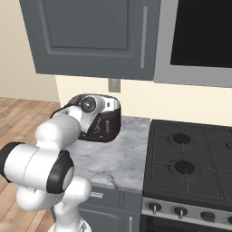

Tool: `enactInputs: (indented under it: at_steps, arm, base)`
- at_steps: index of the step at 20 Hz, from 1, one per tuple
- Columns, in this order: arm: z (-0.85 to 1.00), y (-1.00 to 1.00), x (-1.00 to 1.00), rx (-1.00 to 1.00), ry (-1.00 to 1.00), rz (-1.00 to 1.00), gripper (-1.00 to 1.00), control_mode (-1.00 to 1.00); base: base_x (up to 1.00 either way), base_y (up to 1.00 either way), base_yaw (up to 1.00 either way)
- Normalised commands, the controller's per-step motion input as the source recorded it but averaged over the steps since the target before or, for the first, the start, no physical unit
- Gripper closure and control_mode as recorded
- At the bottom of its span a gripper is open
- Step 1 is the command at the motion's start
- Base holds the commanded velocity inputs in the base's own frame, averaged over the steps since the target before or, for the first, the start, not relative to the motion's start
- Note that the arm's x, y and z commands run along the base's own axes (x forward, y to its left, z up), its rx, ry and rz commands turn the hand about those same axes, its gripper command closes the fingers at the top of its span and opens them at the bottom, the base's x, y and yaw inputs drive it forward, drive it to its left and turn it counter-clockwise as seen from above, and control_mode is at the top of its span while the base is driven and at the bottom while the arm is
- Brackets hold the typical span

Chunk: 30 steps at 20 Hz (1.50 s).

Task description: Start the toaster. Once the lever pops up, take the bread to the plate on the dining counter.

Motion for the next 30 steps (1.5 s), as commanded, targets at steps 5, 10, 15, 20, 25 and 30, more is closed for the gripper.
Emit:
enactInputs:
  at_steps: [5, 10, 15, 20, 25, 30]
  arm:
    - [0.0, 0.09, 0.0, 0.0, 0.01, -0.02, -1.0, -1.0]
    - [0.0, 0.01, 0.02, 0.0, 0.0, -0.01, -1.0, -1.0]
    - [0.0, 0.0, 0.09, 0.0, 0.0, -0.01, -1.0, -1.0]
    - [0.0, 0.0, 0.04, 0.0, 0.0, 0.0, -1.0, -1.0]
    - [0.0, 0.0, 0.0, 0.0, 0.0, 0.0, -1.0, -1.0]
    - [0.0, 0.0, 0.0, 0.0, 0.0, 0.0, -1.0, -1.0]
  base:
    - [0.0, 0.0, 0.0]
    - [0.0, 0.0, 0.0]
    - [0.0, 0.0, 0.0]
    - [0.0, 0.0, 0.0]
    - [0.0, 0.0, 0.0]
    - [0.0, 0.0, 0.0]
